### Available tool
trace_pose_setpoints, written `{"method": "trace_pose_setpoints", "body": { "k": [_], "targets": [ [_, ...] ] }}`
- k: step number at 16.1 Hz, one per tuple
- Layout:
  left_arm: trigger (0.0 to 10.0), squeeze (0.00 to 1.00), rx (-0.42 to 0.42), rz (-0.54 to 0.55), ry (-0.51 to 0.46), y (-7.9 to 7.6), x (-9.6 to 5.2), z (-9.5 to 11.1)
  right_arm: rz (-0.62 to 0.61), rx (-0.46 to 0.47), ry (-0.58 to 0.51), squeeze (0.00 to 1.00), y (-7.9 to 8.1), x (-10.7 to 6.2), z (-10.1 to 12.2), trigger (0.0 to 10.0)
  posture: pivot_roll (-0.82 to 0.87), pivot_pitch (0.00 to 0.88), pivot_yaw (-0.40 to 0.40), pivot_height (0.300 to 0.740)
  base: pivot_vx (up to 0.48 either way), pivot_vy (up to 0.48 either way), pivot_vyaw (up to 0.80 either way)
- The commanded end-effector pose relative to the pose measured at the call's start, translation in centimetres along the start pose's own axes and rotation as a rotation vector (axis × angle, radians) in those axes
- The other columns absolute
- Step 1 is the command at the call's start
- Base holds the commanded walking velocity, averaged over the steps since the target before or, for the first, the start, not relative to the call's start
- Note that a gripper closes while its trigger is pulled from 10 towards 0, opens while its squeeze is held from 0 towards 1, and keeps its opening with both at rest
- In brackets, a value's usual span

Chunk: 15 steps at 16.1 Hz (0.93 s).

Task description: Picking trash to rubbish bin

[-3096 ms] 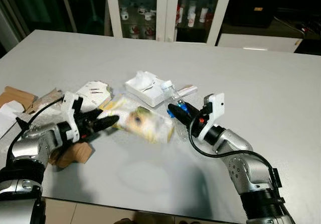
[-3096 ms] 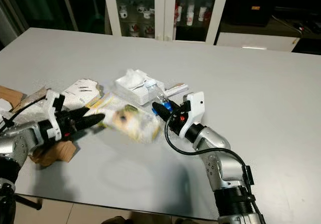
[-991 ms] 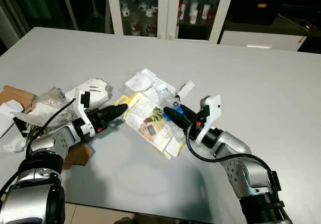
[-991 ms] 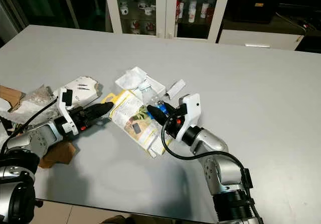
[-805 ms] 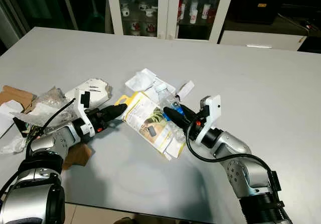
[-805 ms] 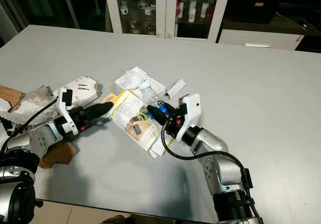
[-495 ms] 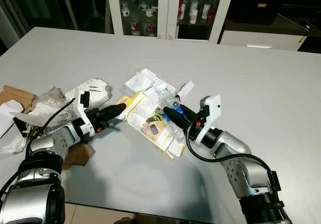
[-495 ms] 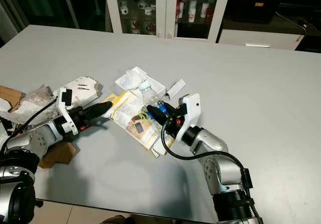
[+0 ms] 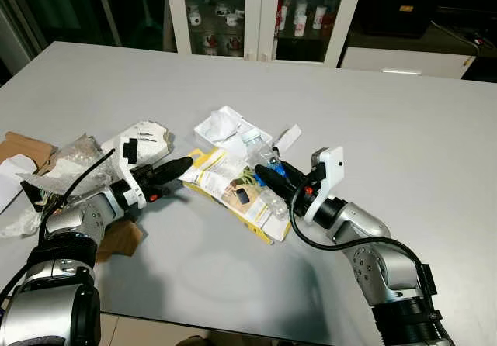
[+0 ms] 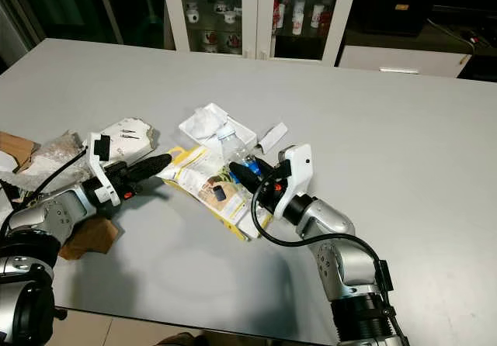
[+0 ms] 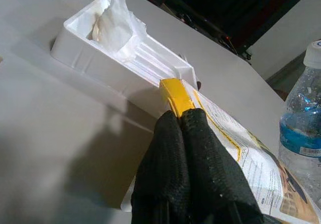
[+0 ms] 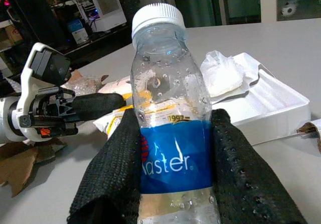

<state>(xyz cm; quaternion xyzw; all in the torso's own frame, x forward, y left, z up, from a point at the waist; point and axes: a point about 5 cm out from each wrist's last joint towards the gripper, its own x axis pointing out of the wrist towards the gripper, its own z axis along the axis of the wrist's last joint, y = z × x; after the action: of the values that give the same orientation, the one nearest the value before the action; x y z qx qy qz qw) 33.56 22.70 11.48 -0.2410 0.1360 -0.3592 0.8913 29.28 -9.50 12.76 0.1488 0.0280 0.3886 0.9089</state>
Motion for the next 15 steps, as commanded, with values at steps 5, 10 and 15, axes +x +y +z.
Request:
{"method": "trace_pose_setpoints", "body": {
  "k": [5, 10, 15],
  "targets": [
    [10.0, 0.0, 0.12, -0.197, -0.152, -3.6, 1.7, 3.7, 0.009, -0.002, 0.002, 0.0, 0.0, 0.3, 0.1, 10.0, 0.02, 0.061, -0.001, 0.74, 0.0, 0.0, 0.0],
    [10.0, 0.0, 0.206, -0.28, -0.254, -6.5, 2.1, 6.7, 0.006, -0.007, -0.002, 0.0, -0.1, 0.4, 0.2, 10.0, 0.02, 0.054, -0.002, 0.74, 0.0, 0.0, 0.0],
    [10.0, 0.0, 0.238, -0.285, -0.357, -8.9, 2.7, 8.3, -0.008, -0.013, -0.01, 0.0, -0.3, 0.5, 0.4, 10.0, 0.02, 0.049, -0.003, 0.74, 0.0, 0.0, 0.0]
  ]
}}
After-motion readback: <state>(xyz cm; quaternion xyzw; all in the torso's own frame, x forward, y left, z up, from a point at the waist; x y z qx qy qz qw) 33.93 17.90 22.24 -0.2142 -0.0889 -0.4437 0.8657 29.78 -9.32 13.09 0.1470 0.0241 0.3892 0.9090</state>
